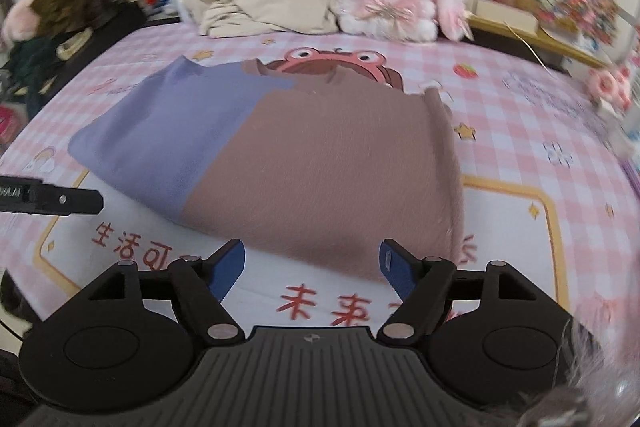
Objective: Fold clothes
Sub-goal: 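Grasp the folded sweater edge with the left gripper while the right gripper grasps it too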
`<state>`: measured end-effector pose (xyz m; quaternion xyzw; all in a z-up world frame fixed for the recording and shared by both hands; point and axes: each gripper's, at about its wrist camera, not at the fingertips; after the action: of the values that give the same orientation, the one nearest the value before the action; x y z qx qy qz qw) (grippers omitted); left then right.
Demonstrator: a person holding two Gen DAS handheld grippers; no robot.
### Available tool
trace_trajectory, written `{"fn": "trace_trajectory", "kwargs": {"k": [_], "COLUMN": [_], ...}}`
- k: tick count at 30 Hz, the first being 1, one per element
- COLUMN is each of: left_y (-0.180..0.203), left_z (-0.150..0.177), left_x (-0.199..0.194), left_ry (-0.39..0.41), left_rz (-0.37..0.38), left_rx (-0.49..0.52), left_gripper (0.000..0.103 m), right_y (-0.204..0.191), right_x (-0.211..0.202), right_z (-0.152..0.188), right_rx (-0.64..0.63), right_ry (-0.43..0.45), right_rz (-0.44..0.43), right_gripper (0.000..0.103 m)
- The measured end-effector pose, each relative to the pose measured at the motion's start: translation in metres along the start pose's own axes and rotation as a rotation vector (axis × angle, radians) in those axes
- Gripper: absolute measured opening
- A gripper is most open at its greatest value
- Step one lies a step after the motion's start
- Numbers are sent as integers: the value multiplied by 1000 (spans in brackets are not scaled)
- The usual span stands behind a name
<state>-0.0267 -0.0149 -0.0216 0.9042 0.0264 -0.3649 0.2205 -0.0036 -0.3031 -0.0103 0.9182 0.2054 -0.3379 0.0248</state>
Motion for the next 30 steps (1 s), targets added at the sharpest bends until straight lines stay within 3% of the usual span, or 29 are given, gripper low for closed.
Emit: {"fn": "trace_trajectory", "kwargs": {"k": [5,8,10,14,16,18,24,27,29,30], "left_y": [-15,-33,-44,-69,-79,-86,-89,-90,-75,-77], "left_z": [9,12,11,5,2,-3,-11,-16,-30,-34], "left_x": [-3,-5,-2,13,21,26,31,33,11,4], "left_ry": [65,154,193,246,264,276,280,282,342,357], "left_rz": [-62,-20,-40,-68,-63,-60,-46,-35,3,13], "left_rx": [-289,-505,-600,-730,-784,-804,-779,-756,-583,-544], "left_gripper": [85,84,83,75,65,60,16,8,8,8], "right_y": [26,39,46,56,63,70,78,73,68,63], "right_x": [-1,-3,-4,3,7,12,31,36,40,43], "right_z": [3,1,0,-3,-2,-2,2,0,-2,-3], "right_rx": [-29,-26,-26,-20,1,29,97,97,99,102], "right_ry": [13,16,17,-10,-24,-39,-98,-103,-105,-107], "right_rz": [-77,-106,-114,-81,-60,-41,-12,5,-5,-21], "right_gripper": [74,70,68,53,44,36,22,21,20,20]}}
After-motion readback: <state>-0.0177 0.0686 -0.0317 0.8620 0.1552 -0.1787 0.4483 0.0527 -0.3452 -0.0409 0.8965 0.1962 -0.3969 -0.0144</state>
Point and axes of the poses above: each gripper's, at about its wrist camera, not at the fingertips, and x roughly the way its jaws point, y to its right, z to its underside, and after that the axes turned 11 degrees about y, right-handed
